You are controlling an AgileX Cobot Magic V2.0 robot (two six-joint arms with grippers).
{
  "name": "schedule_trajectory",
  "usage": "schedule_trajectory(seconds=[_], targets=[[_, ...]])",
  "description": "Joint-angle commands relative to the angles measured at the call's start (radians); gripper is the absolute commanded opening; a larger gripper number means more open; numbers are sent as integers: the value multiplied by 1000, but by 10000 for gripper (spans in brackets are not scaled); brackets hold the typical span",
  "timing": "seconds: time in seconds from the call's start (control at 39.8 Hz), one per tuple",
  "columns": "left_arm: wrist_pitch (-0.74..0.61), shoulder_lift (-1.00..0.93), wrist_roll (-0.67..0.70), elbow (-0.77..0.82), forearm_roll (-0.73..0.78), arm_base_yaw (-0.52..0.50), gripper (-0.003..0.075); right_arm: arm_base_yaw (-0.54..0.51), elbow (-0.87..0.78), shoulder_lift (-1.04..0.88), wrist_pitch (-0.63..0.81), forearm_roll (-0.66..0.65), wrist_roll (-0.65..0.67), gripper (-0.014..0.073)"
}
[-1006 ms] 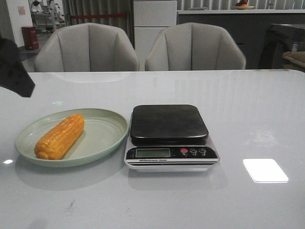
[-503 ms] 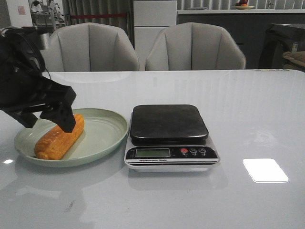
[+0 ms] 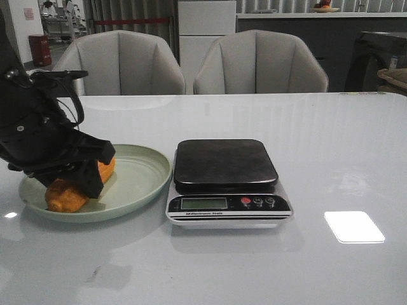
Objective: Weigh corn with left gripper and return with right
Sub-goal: 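Lower the left gripper onto the corn cob on the plate and grasp it, then carry the corn cob with the left gripper onto the scale and release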
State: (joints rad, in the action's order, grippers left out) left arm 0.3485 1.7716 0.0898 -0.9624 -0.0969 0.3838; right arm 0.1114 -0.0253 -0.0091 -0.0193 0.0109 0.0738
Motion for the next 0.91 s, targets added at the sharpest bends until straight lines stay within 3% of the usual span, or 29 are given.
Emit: schedule_trajectory(seconds=[0.0, 0.05, 0.3, 0.6, 0.88], targets=[[-9, -41, 6, -64, -38, 5, 145, -6, -11, -19, 87, -11, -7, 167], [14, -41, 6, -92, -42, 5, 108, -6, -11, -19, 87, -11, -7, 167], [113, -41, 6, -268, -46, 72, 114, -6, -11, -19, 87, -11, -7, 167], [-35, -31, 6, -330, -158, 210, 115, -6, -11, -19, 87, -11, -7, 167], [-61, 74, 6, -398, -266, 276, 122, -6, -11, -19, 87, -11, -7, 167]])
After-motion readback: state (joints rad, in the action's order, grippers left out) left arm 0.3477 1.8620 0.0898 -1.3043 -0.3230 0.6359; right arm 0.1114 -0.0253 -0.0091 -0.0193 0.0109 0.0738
